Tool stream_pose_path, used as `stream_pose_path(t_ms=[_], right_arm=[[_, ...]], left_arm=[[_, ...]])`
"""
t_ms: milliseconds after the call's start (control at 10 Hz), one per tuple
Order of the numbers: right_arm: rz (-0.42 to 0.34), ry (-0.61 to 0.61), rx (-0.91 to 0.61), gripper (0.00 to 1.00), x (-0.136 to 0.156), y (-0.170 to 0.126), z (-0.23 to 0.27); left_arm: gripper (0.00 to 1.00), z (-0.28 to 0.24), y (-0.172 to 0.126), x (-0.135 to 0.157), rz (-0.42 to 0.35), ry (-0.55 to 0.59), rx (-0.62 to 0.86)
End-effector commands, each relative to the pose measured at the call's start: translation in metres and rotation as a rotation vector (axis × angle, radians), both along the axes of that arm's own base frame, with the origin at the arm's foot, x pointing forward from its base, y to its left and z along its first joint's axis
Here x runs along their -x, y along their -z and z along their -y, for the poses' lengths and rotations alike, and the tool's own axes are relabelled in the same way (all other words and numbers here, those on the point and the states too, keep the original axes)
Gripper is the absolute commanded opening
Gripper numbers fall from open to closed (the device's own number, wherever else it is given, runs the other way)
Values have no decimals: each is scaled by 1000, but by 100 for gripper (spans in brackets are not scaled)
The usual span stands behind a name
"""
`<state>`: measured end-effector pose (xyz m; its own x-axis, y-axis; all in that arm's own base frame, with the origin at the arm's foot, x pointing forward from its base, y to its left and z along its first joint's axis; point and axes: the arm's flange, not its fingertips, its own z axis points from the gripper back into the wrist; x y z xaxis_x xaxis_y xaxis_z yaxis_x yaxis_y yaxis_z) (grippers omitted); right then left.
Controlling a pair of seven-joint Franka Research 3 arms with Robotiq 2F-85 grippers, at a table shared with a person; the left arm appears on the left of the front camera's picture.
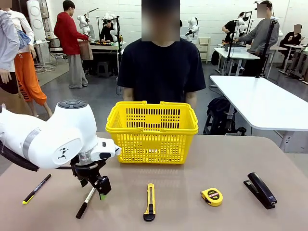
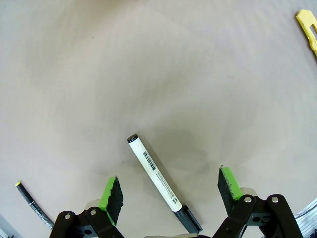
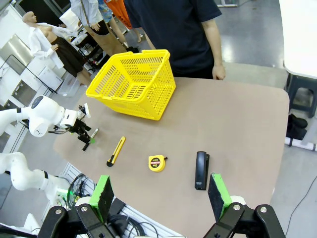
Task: Place the items the person wants into the basket.
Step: Pick up the item the person points to and place it in the Market Basket.
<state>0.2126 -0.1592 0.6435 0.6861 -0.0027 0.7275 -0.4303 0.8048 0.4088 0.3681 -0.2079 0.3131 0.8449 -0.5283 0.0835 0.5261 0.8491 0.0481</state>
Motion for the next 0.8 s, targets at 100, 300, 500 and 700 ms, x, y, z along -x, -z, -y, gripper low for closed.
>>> stream_pose_path(t_ms=[100,300,500,700], right_arm=[[8,-17,-3,100,0,2,1],[8,-17,-3,100,0,2,1],[8,-17,-3,100,0,2,1],[8,-17,-3,100,0,2,1]], left_arm=[[100,-10,15,22,-4,4,-11],[100,-9,16,22,-5,3,-16],[41,-9,15,23,5,32,1],[0,-10,14,23,8,30,6]])
